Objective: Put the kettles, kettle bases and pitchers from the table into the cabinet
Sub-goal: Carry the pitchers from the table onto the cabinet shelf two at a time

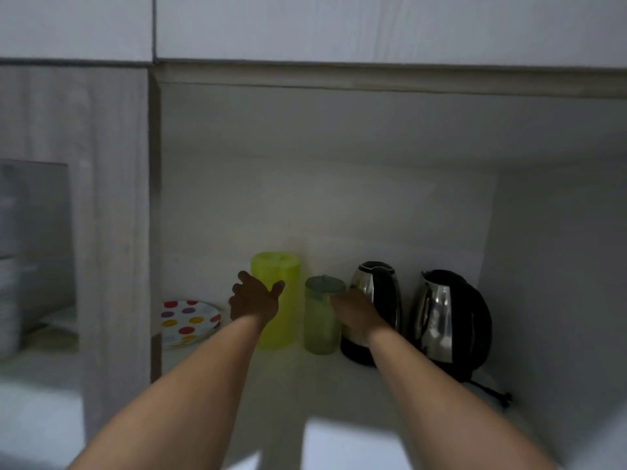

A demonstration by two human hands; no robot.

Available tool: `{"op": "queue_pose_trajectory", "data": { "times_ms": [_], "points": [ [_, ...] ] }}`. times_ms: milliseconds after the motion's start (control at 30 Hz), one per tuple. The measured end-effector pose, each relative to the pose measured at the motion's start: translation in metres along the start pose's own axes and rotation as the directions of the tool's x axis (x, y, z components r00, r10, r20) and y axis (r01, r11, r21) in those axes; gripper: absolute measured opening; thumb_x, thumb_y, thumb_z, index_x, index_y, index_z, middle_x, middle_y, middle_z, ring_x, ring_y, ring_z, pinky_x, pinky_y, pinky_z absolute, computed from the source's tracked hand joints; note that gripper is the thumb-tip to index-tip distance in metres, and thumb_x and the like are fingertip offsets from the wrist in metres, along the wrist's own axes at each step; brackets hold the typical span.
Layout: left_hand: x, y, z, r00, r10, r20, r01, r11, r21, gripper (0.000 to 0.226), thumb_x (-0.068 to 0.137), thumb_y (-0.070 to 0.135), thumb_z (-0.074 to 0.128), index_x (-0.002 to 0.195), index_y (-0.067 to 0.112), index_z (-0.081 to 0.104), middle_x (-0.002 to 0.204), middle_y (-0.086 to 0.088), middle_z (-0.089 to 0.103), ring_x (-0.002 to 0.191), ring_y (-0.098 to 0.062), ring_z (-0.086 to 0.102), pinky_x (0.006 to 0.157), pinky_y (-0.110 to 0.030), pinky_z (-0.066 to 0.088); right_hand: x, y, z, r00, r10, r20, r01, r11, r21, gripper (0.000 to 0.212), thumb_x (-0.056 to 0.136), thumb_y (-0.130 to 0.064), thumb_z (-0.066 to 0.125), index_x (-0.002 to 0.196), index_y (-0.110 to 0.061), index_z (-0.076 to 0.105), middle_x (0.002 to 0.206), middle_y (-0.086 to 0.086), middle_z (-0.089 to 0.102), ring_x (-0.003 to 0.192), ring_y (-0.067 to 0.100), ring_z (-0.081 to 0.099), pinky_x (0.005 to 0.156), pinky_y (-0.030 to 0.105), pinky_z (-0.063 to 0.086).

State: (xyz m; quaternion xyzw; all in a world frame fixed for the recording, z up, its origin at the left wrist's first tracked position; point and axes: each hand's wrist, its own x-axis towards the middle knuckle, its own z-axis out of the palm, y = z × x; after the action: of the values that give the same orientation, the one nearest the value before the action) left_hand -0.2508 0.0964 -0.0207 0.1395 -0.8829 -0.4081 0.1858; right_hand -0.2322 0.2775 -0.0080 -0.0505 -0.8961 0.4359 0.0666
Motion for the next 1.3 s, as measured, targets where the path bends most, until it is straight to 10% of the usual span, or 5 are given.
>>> {"op": "queue_pose_trajectory", "data": {
  "times_ms": [300,733,1300],
  "points": [
    [-0.129,0.017,-0.088,0.878,0.402,0.260,-0.450,0.878,0.162,0.064,0.098,0.054,0.049,0.141,0.007,0.048,0.139,-0.020,0.057,0.126,-0.037,0.055,0.095,-0.035,0.045,-0.157,-0.037,-0.045,0.997,-0.048,-0.058,0.033,0.971,-0.239,0.039,0.096,-0.023,0.049,0.122,0.003,0.063,0.127,0.019,0.064,0.113,0.034,0.062,0.079,0.029,0.043],
    [-0.275,-0.088,-0.297,0.852,0.511,0.117,-0.521,0.801,0.294,0.051,0.098,0.053,0.048,0.130,0.015,0.060,0.127,-0.016,0.066,0.121,-0.034,0.059,0.095,-0.038,0.048,-0.361,-0.115,-0.004,0.974,-0.220,-0.049,0.180,0.889,-0.421,0.049,0.099,-0.033,0.048,0.136,0.000,0.055,0.142,0.024,0.056,0.130,0.039,0.054,0.101,0.036,0.045],
    [-0.445,-0.331,-0.536,0.974,0.031,-0.225,0.128,0.744,0.655,0.071,0.100,0.056,0.033,0.159,0.020,0.015,0.164,-0.012,0.021,0.151,-0.035,0.017,0.118,-0.060,0.023,-0.557,-0.235,0.251,0.703,-0.550,0.451,0.686,0.693,-0.223,0.074,0.098,-0.042,0.042,0.159,-0.010,0.016,0.160,0.029,0.024,0.149,0.043,0.022,0.118,0.055,0.029]
  ]
}}
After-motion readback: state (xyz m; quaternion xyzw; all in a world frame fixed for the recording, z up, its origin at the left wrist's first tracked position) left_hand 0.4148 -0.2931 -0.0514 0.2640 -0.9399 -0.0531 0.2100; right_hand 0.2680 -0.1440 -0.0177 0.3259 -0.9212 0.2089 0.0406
